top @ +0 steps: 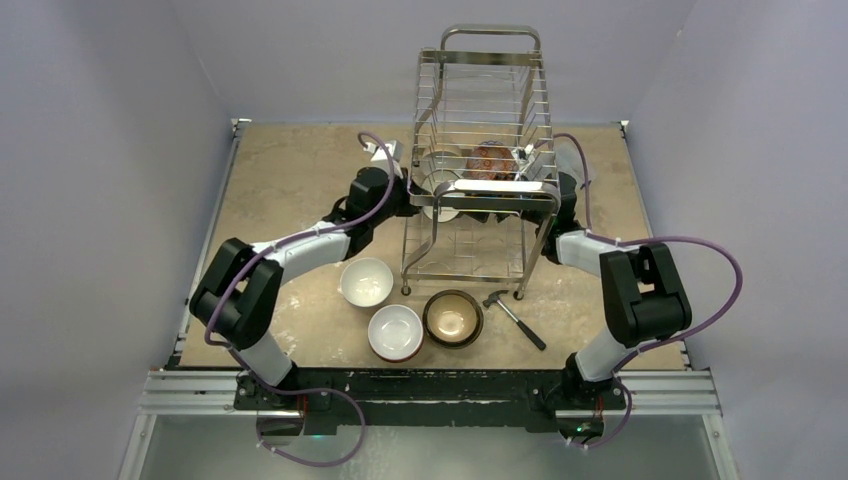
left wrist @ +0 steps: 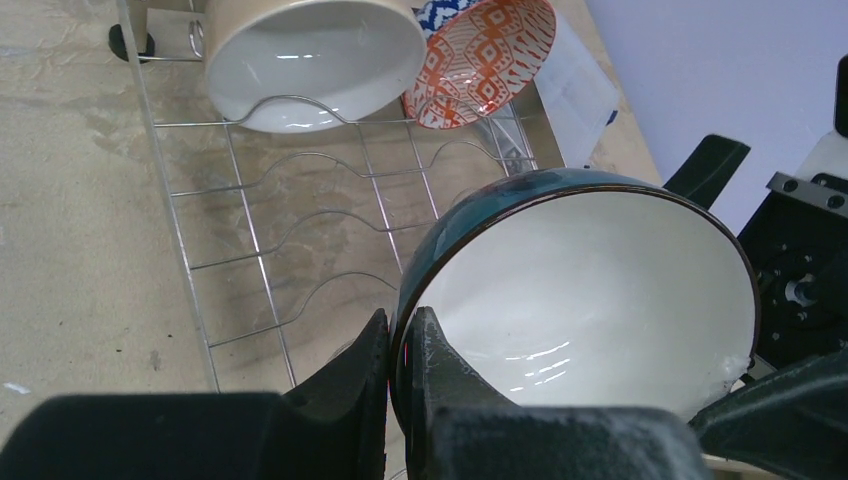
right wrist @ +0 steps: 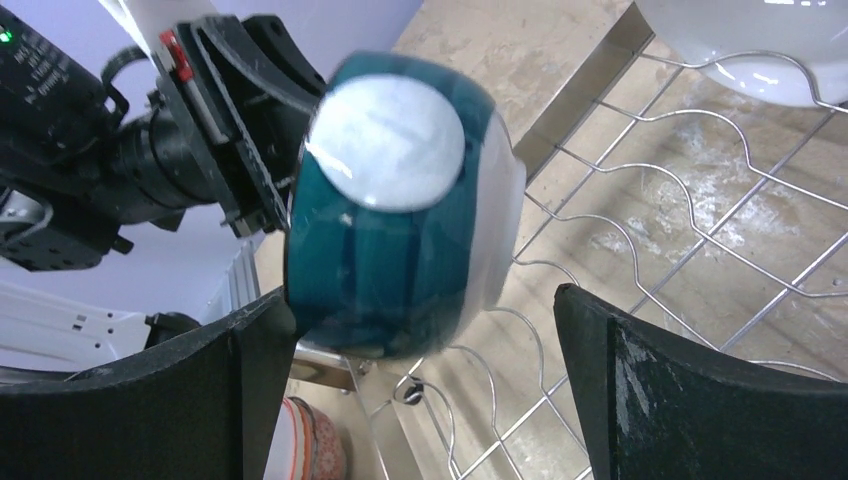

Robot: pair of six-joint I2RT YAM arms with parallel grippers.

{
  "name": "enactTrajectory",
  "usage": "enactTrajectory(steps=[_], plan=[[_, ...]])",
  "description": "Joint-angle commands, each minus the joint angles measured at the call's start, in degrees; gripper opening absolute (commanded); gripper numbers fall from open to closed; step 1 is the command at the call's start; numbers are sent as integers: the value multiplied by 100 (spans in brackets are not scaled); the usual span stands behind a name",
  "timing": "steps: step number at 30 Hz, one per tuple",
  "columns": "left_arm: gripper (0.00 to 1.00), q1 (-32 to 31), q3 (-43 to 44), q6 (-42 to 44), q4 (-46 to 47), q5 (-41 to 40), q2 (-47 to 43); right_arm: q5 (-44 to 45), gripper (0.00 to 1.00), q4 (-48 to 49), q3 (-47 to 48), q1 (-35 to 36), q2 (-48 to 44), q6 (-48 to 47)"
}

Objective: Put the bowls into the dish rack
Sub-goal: Pick up the bowl from the center of the board.

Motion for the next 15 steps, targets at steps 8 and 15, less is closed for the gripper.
enactTrajectory(steps=[8, 15], plan=[[0, -293, 251, 545, 509, -50, -66, -327, 95, 222, 292, 111, -89, 601], [0, -294, 234, 649, 492, -135, -112, -690, 85, 449, 279, 129, -132, 882]])
